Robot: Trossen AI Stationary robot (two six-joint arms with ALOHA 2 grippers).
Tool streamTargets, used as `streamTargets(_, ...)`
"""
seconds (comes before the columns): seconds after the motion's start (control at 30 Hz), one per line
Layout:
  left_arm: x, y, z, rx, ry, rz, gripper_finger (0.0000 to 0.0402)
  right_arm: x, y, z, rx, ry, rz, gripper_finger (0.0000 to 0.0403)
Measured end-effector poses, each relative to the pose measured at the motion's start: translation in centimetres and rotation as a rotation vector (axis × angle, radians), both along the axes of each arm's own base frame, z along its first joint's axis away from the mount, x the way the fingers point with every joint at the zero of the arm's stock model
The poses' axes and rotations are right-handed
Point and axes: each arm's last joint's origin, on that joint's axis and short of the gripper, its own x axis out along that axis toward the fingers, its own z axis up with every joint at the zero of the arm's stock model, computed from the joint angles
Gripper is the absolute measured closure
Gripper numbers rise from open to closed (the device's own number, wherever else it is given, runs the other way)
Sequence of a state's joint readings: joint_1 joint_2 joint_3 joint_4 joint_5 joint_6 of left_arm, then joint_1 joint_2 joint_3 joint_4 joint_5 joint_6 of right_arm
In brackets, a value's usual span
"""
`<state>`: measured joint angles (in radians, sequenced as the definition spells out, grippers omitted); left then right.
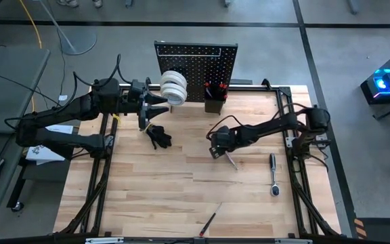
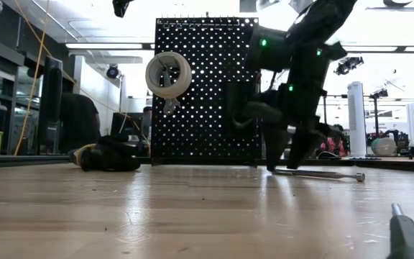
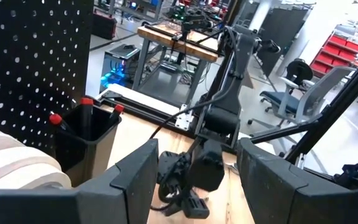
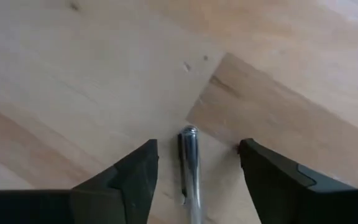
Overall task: Hang tools onto peg board
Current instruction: Put the silver magnetic telescoping into the black bin on the peg board
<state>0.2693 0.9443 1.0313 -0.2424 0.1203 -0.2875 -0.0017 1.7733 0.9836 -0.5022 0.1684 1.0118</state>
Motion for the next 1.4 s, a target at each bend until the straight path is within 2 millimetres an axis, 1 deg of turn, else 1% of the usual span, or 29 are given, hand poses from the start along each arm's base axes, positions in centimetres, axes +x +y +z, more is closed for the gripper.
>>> streamTargets(0.1,0.0,0.0,0.0,-0.011,-0.001,0.003,0.0202,0.3,0.0,-1.0,0.007,0.027,0.024,0.0202)
streamTargets(0.17,0.0,0.0,0.0,-0.018,-0.003,0.006,0.0202,0.4,0.3,-1.9,0.013,0.062,0.057,0.0226)
streamTargets(0.23,0.0,0.0,-0.1,-0.020,0.001,0.011,0.0202,0.5,0.6,-2.5,0.025,0.093,0.080,0.0269)
streamTargets(0.33,0.0,0.0,-0.1,-0.026,0.004,0.014,0.0202,0.2,1.4,-3.1,0.000,0.144,0.108,0.0366)
streamTargets(0.37,0.0,0.0,-0.1,-0.026,0.005,0.014,0.0202,0.1,1.8,-3.1,-0.019,0.159,0.129,0.0383)
streamTargets(0.43,0.0,0.0,-0.1,-0.026,0.004,0.013,0.0202,-0.2,2.4,-3.1,-0.040,0.180,0.142,0.0386)
streamTargets(0.5,0.0,0.0,-0.1,-0.027,0.003,0.013,0.0202,-0.6,2.9,-2.7,-0.028,0.200,0.162,0.0395)
streamTargets(0.63,0.0,0.0,0.0,-0.023,-0.007,0.013,0.0202,-1.5,3.4,-0.7,0.058,0.208,0.186,0.0402)
streamTargets(0.73,0.0,0.0,0.0,-0.021,-0.011,0.014,0.0202,-1.9,3.3,0.8,0.048,0.177,0.160,0.0401)
streamTargets(0.83,0.0,0.0,0.0,-0.019,-0.016,0.022,0.0202,-1.7,3.0,3.1,0.010,0.074,0.129,0.0401)
streamTargets(1.0,0.0,0.1,0.0,-0.018,-0.015,0.029,0.0202,-2.1,2.8,5.0,-0.022,-0.015,0.090,0.0401)
streamTargets(1.1,0.1,0.1,0.0,-0.019,-0.012,0.028,0.0202,-2.5,2.7,6.3,-0.014,-0.055,0.105,0.0402)
streamTargets(1.17,0.6,-0.1,-0.3,-0.022,0.001,0.016,0.0202,-3.1,2.9,6.9,0.001,-0.051,0.146,0.0402)
streamTargets(1.23,1.5,-0.2,-0.9,-0.016,0.035,-0.005,0.0202,-4.0,3.4,7.4,0.023,-0.011,0.172,0.0402)
streamTargets(1.33,3.9,-0.5,-2.4,-0.002,0.102,-0.085,0.0217,-5.9,4.4,7.5,0.053,0.137,0.194,0.0402)
streamTargets(1.4,5.9,-0.8,-4.0,-0.005,0.162,-0.124,0.0243,-7.1,5.3,7.9,0.059,0.194,0.197,0.0402)
